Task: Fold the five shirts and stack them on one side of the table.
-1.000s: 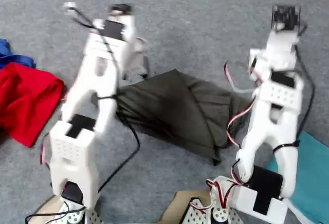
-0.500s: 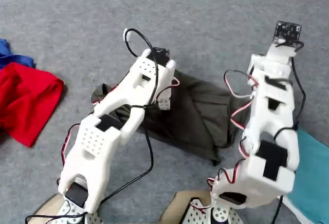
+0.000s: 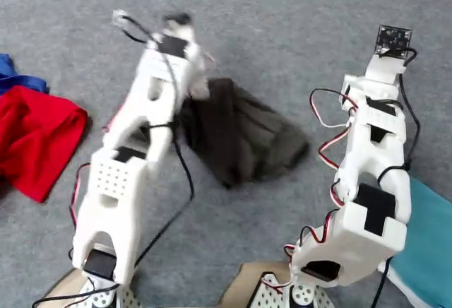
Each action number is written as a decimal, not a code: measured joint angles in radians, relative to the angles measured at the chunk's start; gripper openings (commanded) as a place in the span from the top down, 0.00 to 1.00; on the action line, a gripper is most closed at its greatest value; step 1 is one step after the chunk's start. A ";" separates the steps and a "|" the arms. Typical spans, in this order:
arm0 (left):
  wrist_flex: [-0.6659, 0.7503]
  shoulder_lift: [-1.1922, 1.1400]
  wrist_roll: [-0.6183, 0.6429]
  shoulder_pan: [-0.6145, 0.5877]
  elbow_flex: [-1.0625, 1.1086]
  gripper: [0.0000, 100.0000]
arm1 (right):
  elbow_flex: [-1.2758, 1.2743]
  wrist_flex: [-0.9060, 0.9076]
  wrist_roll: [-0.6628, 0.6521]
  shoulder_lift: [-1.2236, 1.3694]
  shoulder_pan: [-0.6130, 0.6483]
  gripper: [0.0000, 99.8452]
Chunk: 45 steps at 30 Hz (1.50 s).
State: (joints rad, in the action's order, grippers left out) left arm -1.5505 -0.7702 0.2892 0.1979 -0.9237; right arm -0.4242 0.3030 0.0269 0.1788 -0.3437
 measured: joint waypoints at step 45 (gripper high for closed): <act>0.298 -0.166 0.250 -0.407 0.040 0.98 | 0.802 0.652 -0.292 0.569 0.784 1.00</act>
State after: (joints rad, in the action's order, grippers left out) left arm -1.2528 -0.9360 0.5393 -0.2087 -0.8838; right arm 0.3782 0.9551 -0.2647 0.7480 0.4404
